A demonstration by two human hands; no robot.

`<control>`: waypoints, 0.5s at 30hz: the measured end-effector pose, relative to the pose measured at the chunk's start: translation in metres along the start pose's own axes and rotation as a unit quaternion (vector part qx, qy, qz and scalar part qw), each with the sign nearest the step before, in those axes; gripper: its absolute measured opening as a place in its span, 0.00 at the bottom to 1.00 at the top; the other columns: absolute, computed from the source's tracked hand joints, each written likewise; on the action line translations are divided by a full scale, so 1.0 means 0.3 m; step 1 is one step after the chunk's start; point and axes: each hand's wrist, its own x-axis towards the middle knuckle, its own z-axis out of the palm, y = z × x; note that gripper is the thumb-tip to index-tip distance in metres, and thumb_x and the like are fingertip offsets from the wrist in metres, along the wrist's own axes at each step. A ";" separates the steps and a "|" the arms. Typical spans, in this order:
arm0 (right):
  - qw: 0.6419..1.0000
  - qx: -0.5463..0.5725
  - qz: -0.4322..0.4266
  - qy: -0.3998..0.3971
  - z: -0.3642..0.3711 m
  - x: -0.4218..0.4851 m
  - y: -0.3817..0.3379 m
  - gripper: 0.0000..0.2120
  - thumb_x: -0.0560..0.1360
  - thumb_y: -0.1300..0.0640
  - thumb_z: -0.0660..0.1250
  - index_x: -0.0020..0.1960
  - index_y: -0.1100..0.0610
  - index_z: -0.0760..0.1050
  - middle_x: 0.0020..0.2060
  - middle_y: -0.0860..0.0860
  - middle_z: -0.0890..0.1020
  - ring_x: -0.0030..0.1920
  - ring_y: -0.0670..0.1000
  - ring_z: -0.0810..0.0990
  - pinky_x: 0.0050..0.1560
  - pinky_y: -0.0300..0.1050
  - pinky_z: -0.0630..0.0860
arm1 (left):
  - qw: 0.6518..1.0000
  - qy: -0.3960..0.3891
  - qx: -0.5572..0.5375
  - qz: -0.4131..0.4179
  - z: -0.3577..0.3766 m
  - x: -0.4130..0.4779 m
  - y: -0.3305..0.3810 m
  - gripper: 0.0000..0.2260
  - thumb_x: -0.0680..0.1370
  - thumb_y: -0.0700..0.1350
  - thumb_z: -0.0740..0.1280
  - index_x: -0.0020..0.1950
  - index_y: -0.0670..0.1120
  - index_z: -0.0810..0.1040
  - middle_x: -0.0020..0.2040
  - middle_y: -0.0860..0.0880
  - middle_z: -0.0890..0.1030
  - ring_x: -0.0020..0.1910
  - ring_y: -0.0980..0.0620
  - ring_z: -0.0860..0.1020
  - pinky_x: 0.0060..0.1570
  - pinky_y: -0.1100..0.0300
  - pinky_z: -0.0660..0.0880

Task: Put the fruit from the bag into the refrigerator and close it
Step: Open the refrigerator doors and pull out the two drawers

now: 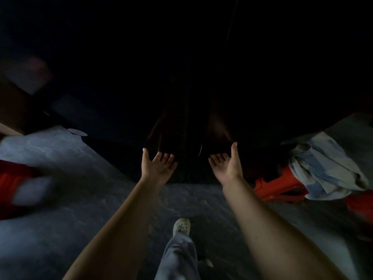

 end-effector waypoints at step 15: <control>0.999 0.003 0.033 0.000 -0.229 -0.141 -0.034 0.32 0.70 0.39 0.69 0.65 0.60 0.72 0.57 0.60 0.80 0.57 0.59 0.79 0.59 0.54 0.75 | 1.000 0.019 -0.013 0.010 -0.124 -0.219 -0.080 0.27 0.79 0.62 0.50 0.73 0.48 0.63 0.73 0.47 0.66 0.74 0.48 0.60 0.73 0.44 0.50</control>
